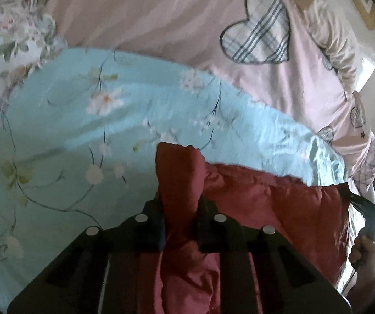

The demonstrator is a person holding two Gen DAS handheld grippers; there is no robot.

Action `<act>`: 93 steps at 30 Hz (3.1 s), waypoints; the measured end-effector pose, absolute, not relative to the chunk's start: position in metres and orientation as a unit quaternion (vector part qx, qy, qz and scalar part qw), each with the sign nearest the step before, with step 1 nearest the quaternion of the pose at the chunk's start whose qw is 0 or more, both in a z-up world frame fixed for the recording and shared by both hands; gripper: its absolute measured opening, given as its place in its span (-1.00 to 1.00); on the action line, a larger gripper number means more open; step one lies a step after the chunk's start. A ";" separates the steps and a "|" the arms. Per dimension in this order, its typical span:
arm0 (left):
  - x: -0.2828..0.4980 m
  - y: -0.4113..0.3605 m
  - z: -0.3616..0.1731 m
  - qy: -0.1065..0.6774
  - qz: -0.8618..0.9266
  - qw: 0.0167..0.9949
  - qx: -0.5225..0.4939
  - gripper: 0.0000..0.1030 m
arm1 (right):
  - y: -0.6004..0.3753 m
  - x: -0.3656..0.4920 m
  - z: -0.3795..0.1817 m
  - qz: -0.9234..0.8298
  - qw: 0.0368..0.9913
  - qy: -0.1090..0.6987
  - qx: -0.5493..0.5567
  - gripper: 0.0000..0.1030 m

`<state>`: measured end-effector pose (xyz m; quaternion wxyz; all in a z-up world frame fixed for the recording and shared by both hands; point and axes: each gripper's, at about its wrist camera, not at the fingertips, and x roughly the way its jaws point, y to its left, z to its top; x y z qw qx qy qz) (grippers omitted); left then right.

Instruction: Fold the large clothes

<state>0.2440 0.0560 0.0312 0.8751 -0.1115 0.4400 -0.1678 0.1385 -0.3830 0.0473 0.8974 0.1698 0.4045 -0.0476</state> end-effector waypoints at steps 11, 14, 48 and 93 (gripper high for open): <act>0.280 0.038 0.024 0.450 -0.138 0.878 -0.087 -0.75 | -0.390 0.167 0.036 -0.085 0.892 0.413 0.163 -0.83; 0.285 0.035 0.009 0.464 -0.130 0.873 -0.083 -0.75 | -0.397 0.170 0.017 -0.092 0.883 0.425 0.177 -0.84; 0.282 0.072 0.007 0.464 -0.077 0.872 -0.136 0.05 | -0.410 0.151 0.006 -0.119 0.866 0.443 0.199 -0.11; 0.063 0.069 0.004 0.443 -0.145 0.883 -0.056 0.24 | -0.314 -0.068 0.022 -0.069 0.888 0.427 0.158 0.31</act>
